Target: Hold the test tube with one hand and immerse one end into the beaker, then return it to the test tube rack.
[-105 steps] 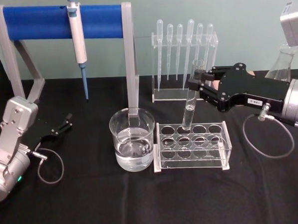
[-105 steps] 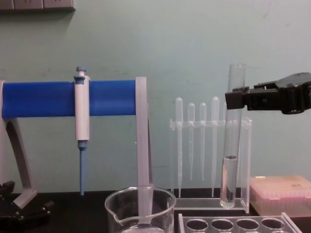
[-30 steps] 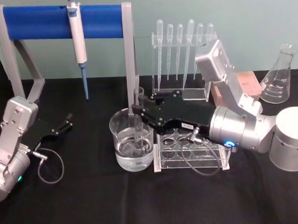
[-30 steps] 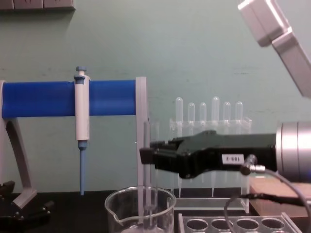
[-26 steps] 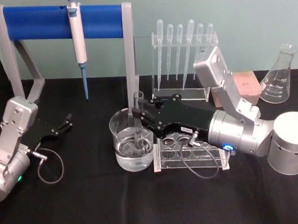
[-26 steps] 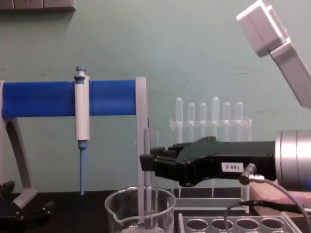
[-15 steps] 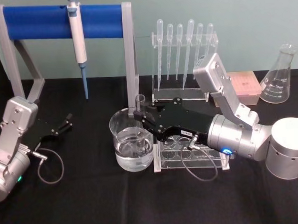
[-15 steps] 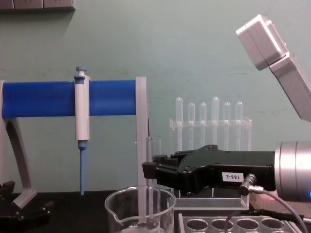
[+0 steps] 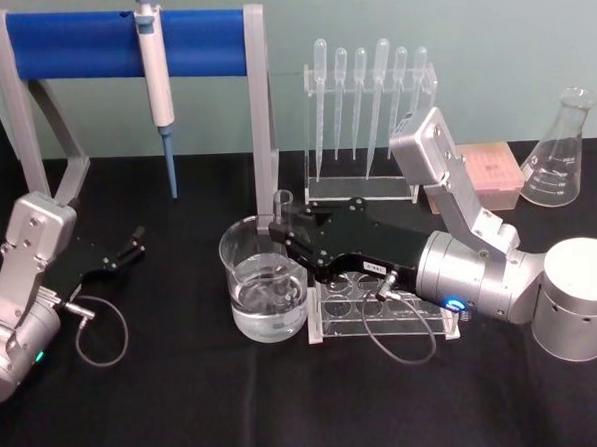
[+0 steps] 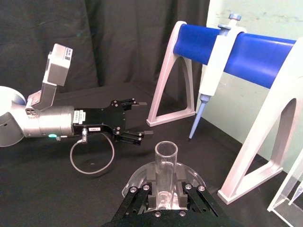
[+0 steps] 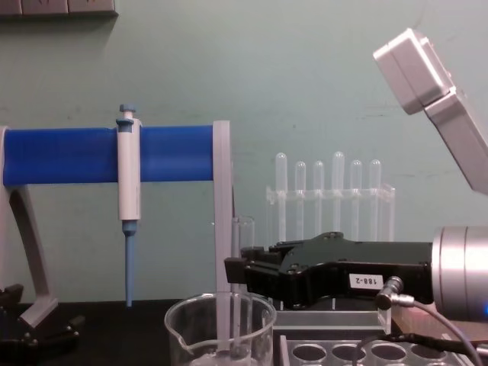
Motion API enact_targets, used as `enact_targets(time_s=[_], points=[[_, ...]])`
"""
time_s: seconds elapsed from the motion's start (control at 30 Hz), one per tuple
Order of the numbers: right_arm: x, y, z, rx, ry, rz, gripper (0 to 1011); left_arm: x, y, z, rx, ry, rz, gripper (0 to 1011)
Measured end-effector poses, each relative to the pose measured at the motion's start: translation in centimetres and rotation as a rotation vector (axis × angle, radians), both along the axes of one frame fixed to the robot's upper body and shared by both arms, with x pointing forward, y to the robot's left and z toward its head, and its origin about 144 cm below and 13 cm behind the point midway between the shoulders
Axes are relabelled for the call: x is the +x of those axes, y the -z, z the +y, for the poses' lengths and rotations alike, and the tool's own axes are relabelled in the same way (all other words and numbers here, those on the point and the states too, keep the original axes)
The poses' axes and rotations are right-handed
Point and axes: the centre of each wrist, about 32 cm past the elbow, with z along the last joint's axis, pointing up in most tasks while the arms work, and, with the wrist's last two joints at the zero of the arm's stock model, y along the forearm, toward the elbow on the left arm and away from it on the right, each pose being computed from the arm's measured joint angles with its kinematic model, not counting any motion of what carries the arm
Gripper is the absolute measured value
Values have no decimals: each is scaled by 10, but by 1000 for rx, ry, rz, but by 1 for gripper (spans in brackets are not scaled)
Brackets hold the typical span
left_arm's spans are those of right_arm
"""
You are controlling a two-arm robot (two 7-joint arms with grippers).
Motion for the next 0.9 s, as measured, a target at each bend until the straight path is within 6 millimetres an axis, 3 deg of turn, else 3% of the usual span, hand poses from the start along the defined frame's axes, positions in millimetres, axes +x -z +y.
enact_targets(time_s=[0.9], points=[[7, 3, 10, 4, -1, -19, 243, 0, 0, 0, 0, 0, 0, 1000]])
